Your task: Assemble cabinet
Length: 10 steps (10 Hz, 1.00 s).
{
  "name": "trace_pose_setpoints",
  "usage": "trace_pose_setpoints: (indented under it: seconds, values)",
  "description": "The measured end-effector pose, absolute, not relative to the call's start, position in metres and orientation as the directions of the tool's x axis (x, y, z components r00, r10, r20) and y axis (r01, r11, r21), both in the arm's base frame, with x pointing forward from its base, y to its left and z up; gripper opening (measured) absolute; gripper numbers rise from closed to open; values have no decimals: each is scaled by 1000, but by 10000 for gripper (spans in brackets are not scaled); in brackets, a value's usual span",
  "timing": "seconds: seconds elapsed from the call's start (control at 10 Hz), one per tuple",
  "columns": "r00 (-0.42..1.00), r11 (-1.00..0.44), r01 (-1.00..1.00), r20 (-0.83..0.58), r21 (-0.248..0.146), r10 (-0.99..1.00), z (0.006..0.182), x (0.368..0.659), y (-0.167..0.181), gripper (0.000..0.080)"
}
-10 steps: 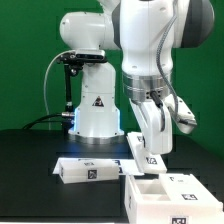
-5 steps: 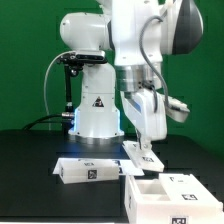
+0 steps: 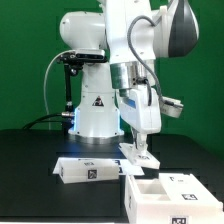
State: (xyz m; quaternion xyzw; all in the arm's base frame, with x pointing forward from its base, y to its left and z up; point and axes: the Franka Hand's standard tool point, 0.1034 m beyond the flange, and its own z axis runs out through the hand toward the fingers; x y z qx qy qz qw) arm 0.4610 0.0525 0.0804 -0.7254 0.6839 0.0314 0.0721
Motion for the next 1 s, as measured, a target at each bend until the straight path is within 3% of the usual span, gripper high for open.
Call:
trace_pose_setpoints:
  seconds: [0.3,0.8,0.9,1.0]
  values:
    - [42,-34,-998,-154,-52,-987,67,456,49,64]
    - [37,-29,-998,-156,-55,-987,67,456,50,64]
    - [-27,45,-993,-156,-111,-987,69,460,46,64]
    - [-45,65,-990,-164,-123,-985,69,459,48,64]
